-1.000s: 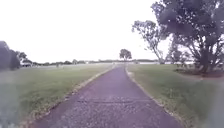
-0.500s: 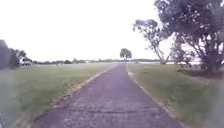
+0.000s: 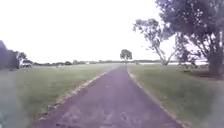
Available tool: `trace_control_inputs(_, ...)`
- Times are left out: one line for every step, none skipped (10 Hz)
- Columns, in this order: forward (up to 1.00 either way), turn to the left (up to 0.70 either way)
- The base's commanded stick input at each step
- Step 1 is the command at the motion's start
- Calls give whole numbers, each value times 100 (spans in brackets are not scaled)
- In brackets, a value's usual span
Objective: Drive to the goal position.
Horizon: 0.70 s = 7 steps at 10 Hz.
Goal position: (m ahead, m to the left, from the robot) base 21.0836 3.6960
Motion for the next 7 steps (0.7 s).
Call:
trace_control_inputs(70,-14)
trace_control_inputs(70,-14)
trace_control_inputs(70,-14)
trace_control_inputs(70,-14)
trace_control_inputs(70,-14)
trace_control_inputs(70,-14)
trace_control_inputs(70,0)
